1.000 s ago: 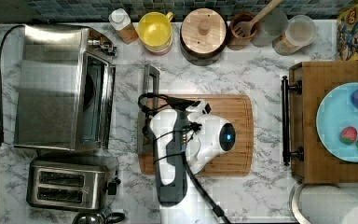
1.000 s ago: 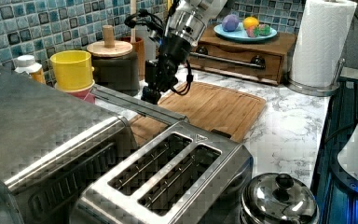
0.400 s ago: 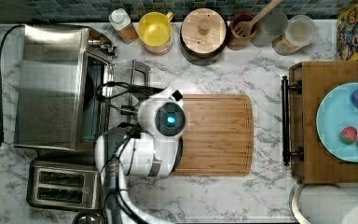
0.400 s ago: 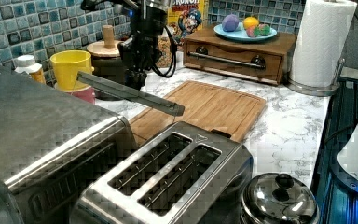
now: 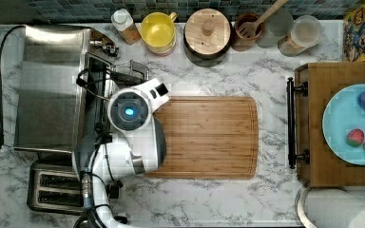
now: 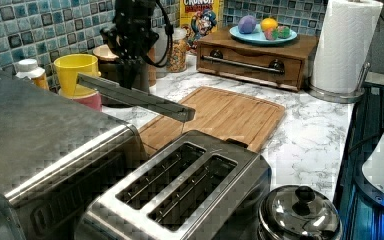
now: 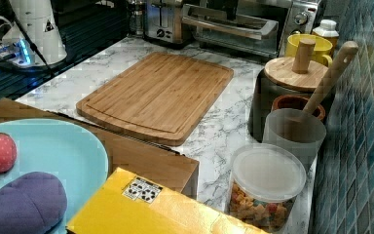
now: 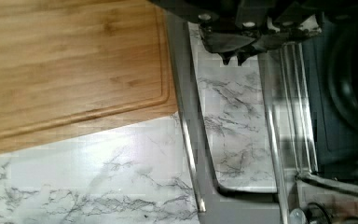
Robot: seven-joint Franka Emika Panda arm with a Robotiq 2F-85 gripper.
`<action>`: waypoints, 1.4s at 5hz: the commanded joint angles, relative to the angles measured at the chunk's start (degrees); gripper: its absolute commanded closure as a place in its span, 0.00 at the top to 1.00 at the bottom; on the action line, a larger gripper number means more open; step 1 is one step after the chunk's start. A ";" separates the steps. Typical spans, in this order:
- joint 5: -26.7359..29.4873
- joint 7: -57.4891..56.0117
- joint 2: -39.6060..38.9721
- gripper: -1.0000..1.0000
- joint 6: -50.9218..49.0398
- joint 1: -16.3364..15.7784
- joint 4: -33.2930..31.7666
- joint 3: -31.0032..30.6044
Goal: Close the oven.
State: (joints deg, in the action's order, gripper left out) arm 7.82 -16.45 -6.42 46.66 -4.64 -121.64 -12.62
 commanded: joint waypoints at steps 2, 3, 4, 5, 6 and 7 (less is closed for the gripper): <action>-18.16 12.26 -11.03 0.00 -19.31 -7.78 27.55 -3.23; -18.51 14.17 -9.58 0.00 -18.92 -7.02 26.73 -3.75; -18.39 14.10 -9.56 0.00 -18.90 -7.34 26.73 -3.38; -18.59 14.22 -9.61 0.00 -18.93 -6.82 26.74 -3.98; -18.62 14.24 -9.61 0.00 -18.93 -6.75 26.74 -4.06; -18.68 14.27 -9.62 0.00 -18.94 -6.57 26.74 -4.26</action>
State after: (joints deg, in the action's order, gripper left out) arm -10.81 -6.20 -18.30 27.99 -10.22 -99.04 -16.83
